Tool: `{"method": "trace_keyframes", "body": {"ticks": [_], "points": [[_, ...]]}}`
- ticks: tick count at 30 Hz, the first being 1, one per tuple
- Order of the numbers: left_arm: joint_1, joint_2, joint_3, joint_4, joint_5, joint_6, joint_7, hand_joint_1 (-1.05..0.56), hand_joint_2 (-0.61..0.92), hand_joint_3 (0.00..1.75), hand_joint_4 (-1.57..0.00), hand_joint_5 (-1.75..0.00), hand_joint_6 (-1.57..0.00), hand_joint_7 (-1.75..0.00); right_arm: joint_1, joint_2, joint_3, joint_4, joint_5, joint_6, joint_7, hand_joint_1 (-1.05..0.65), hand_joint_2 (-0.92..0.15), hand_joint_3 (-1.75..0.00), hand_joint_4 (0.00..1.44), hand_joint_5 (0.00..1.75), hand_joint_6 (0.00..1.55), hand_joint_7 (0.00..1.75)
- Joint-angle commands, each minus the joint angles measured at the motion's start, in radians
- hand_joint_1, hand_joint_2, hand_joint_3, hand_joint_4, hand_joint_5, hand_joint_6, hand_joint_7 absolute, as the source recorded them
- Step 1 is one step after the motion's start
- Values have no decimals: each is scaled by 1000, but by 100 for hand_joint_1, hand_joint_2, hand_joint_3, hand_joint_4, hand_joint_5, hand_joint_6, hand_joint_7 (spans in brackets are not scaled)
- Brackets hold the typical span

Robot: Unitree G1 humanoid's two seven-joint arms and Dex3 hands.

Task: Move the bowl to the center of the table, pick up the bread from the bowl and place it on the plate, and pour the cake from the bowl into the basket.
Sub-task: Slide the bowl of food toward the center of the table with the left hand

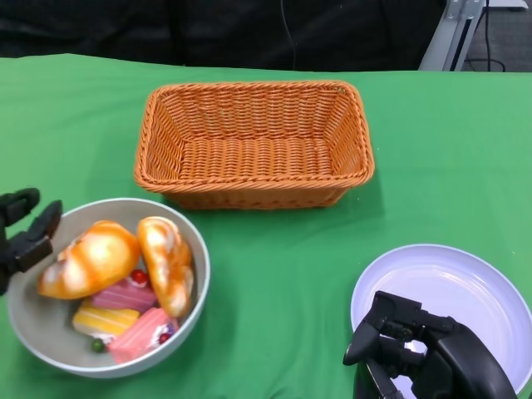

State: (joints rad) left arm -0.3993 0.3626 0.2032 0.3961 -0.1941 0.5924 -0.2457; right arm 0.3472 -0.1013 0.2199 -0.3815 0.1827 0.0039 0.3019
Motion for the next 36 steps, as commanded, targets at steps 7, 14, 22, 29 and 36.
{"method": "trace_keyframes", "body": {"ticks": [7, 14, 22, 29, 36], "points": [[68, -7, -15, -206, -76, 202, -54, -57, 92, 62, -7, 0, -6, 0, 1, -3, 3, -6, -13, -4, -8, -7, -47, -128, 70, 169, 69, 144], [114, -69, 5, -354, -126, 340, -14, -57, 92, 58, -3, 0, -6, 0, -2, -2, 0, 4, 5, -14, 4, -7, -48, -128, 70, 169, 69, 143], [140, -106, 2, -441, -169, 429, -9, -59, 92, 56, -3, 0, -3, 0, -1, -2, -1, 1, 4, -12, 4, -7, -49, -126, 71, 169, 70, 142], [147, -131, 2, -495, -204, 489, -10, -60, 92, 60, -1, 0, 0, 0, 3, -4, 5, -15, -12, 4, -10, -7, -48, -127, 71, 169, 71, 142], [146, -147, 4, -506, -245, 495, -22, -59, 92, 64, 0, 0, 0, 0, 0, -2, 5, -2, 1, -11, -3, -6, -48, -128, 71, 170, 70, 143]]}}
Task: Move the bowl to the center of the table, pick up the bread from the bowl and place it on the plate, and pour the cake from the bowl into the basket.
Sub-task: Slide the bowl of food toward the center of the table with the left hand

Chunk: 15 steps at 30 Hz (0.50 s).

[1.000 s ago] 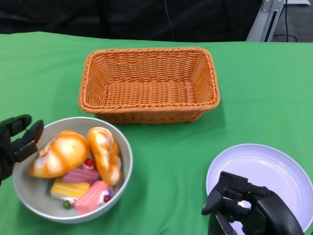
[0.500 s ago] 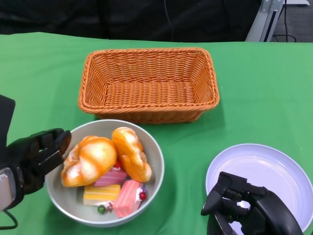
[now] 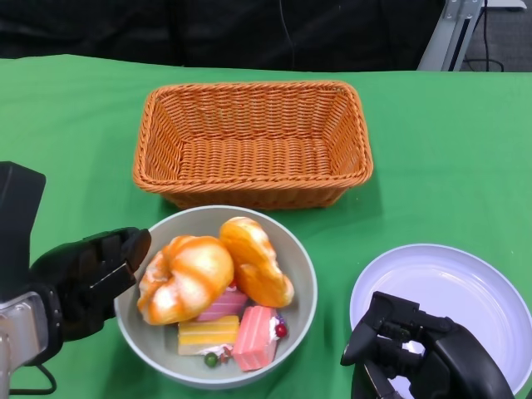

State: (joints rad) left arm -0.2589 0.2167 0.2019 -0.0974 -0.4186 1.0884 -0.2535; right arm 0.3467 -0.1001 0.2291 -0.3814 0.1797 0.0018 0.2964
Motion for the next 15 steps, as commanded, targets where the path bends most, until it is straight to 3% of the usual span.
{"method": "trace_keyframes", "body": {"ticks": [1, 15], "points": [[5, -8, 4, -15, -24, -2, -11, -59, 92, 64, 0, 0, 0, 0, 0, -3, -4, -1, 4, -9, 2, -6, -48, -129, 71, 170, 70, 143], [41, -57, -28, -38, -25, -77, -7, -61, 92, 55, 0, 0, 0, 0, -4, -4, 0, 2, 1, -12, -5, -6, -47, -129, 70, 168, 70, 142]]}}
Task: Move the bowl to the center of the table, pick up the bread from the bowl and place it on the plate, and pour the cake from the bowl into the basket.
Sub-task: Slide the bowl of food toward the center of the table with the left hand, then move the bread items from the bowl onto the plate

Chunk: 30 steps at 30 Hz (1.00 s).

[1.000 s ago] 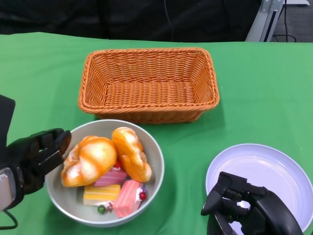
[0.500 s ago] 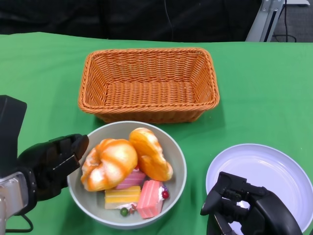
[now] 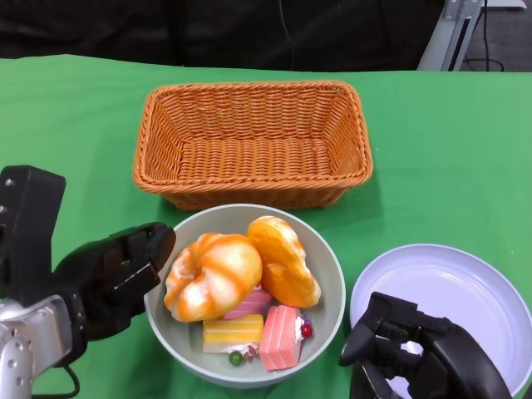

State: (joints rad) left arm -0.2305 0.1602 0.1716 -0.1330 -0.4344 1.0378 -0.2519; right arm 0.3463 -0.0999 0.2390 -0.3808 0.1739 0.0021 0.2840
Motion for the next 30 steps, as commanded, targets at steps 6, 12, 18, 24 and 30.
{"method": "trace_keyframes", "body": {"ticks": [6, 12, 18, 24, 30], "points": [[22, 9, -6, 35, -8, -78, -31, -56, 92, 58, 0, 0, 0, 0, -4, -3, -13, 15, 15, -34, 17, -7, -49, -128, 71, 168, 70, 142], [42, 11, -14, 39, 44, -183, 8, -44, 92, 55, -1, 0, -1, 0, 2, -4, -12, 6, 11, -30, 11, -5, -49, -128, 71, 168, 70, 143], [71, 28, -58, 44, 191, -364, 74, -43, 92, 42, -14, -6, -16, -6, 5, -9, -17, 5, 4, -32, 10, -6, -48, -128, 71, 169, 70, 144], [79, 57, -68, 112, 331, -616, 114, -51, 92, 40, -27, -11, -29, -7, 12, -13, -24, 5, 7, -31, 14, -5, -47, -129, 71, 168, 70, 143], [74, 16, -2, 276, 322, -1003, 113, -38, 92, 29, -49, -16, -48, -9, 22, -18, -37, -5, 1, -35, 13, -7, -47, -127, 70, 165, 70, 141]]}}
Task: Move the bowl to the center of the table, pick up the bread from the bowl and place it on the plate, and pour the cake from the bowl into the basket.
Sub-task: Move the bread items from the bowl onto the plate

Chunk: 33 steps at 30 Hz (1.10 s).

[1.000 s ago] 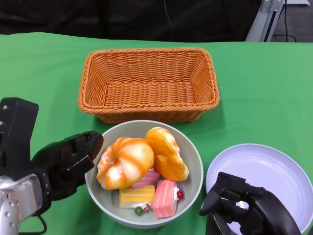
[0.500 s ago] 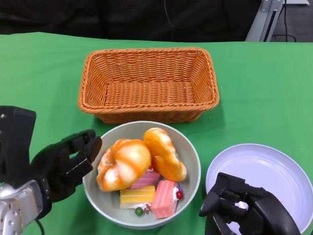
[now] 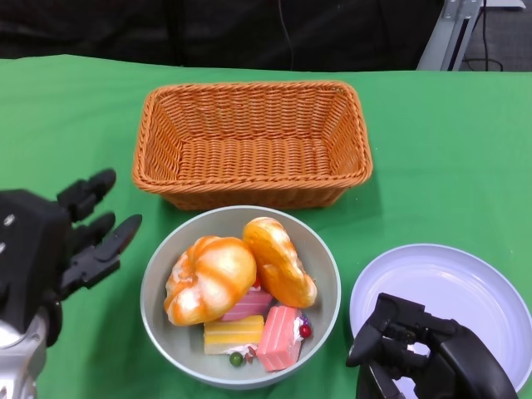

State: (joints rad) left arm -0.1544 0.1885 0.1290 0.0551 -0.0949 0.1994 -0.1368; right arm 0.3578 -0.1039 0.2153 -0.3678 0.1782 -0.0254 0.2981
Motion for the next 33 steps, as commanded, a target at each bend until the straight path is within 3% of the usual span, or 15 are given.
{"method": "trace_keyframes", "body": {"ticks": [1, 4, 6, 7, 9, 12, 15, 19, 23, 25, 28, 30, 33], "points": [[-13, -20, 53, 147, -19, -264, 1, -31, 92, 26, -63, -19, -64, -11, 12, -13, -17, -18, 1, -15, 1, -7, -48, -125, 70, 163, 70, 139], [-53, -30, 76, 304, -13, -505, 13, -19, 92, 26, -97, -29, -99, -18, 13, -11, -29, -13, 6, -59, 10, -7, -49, -117, 68, 158, 69, 130], [-79, -22, 82, 386, -11, -608, 4, -15, 92, 31, -108, -35, -110, -20, 15, -13, -35, -25, -5, -86, 7, -12, -50, -108, 67, 153, 70, 120], [-90, -18, 82, 420, -11, -646, 0, -12, 92, 35, -107, -50, -114, -22, 15, -14, -36, -29, -9, -96, 6, -13, -51, -104, 66, 147, 70, 110], [-114, -5, 82, 486, -1, -709, -3, -11, 92, 37, -102, -73, -115, -25, 6, -24, -39, -60, -46, -132, -2, -14, -54, -94, 65, 140, 70, 97], [-139, 7, 79, 555, 18, -771, 5, -11, 92, 37, -98, -99, -114, -33, -19, -48, -41, -115, -162, -191, -23, -23, -80, -37, 64, 121, 73, 70], [-154, 8, 74, 589, 27, -793, 12, -12, 92, 39, -94, -114, -100, -68, -60, -66, -28, -179, -337, -242, -55, -33, -89, -6, 70, 93, 83, 38], [-168, 5, 70, 628, 29, -818, 7, -12, 92, 37, -92, -123, -88, -95, -134, -84, 9, -223, -527, -283, -70, -45, -91, 0, 77, 56, 88, 8], [-172, -1, 62, 648, 28, -832, 1, -13, 92, 39, -89, -127, -84, -102, -217, -60, 67, -243, -667, -262, -90, -54, -87, 0, 83, 31, 88, 2], [-169, -5, 57, 643, 29, -827, 6, -14, 92, 38, -89, -128, -83, -104, -263, -37, 103, -239, -753, -233, -105, -56, -86, 0, 85, 26, 88, 1], [-158, -14, 50, 609, 22, -774, 7, -14, 92, 39, -82, -137, -78, -112, -381, 7, 188, -205, -943, -165, -94, -66, -85, -1, 79, 14, 79, 0], [-153, -14, 44, 589, 20, -738, 4, -15, 91, 38, -83, -139, -78, -114, -429, 19, 224, -174, -1003, -139, -79, -69, -87, -1, 74, 10, 71, 0], [-142, -10, 36, 546, 31, -662, 15, -20, 92, 25, -74, -150, -80, -102, -484, 43, 281, -110, -1101, -103, -79, -72, -85, 0, 70, 6, 64, 0]]}}
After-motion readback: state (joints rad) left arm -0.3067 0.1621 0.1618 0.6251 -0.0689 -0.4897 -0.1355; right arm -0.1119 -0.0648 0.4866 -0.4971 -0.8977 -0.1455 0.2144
